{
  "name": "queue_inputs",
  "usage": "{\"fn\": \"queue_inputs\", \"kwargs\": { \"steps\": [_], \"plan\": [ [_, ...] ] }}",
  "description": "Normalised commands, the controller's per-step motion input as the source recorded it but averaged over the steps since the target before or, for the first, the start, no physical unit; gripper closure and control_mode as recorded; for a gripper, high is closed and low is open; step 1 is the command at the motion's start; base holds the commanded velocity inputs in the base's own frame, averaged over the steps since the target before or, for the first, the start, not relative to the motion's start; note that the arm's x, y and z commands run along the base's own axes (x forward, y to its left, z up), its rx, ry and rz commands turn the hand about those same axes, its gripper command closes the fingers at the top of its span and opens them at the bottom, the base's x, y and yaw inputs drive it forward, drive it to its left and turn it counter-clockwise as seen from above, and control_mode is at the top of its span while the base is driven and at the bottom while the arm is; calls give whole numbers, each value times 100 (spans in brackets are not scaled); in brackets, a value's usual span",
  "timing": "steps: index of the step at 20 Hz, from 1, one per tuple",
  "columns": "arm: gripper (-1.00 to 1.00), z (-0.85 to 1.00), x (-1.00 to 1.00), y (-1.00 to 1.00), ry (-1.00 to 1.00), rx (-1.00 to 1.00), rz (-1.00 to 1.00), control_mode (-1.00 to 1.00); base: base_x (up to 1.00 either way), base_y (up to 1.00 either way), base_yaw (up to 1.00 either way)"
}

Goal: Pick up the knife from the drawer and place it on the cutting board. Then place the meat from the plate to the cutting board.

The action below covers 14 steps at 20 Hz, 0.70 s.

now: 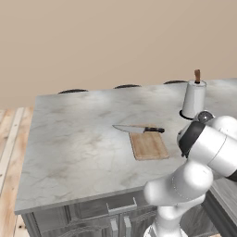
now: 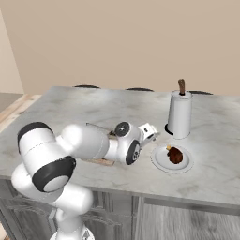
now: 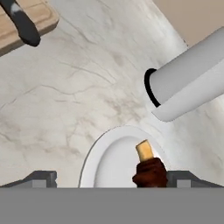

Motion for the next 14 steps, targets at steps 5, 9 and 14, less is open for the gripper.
{"fn": "queue_inputs", "kwargs": {
  "steps": [5,9,14],
  "plan": [
    [-100,19,-7,-37,-7,2,-2,-100,0,0,0],
    [-100,17,-3,-38,-1,4,-3,-100,0,0,0],
    [-100,23,0,-39,5,8,-7,-100,0,0,0]
  ]
}}
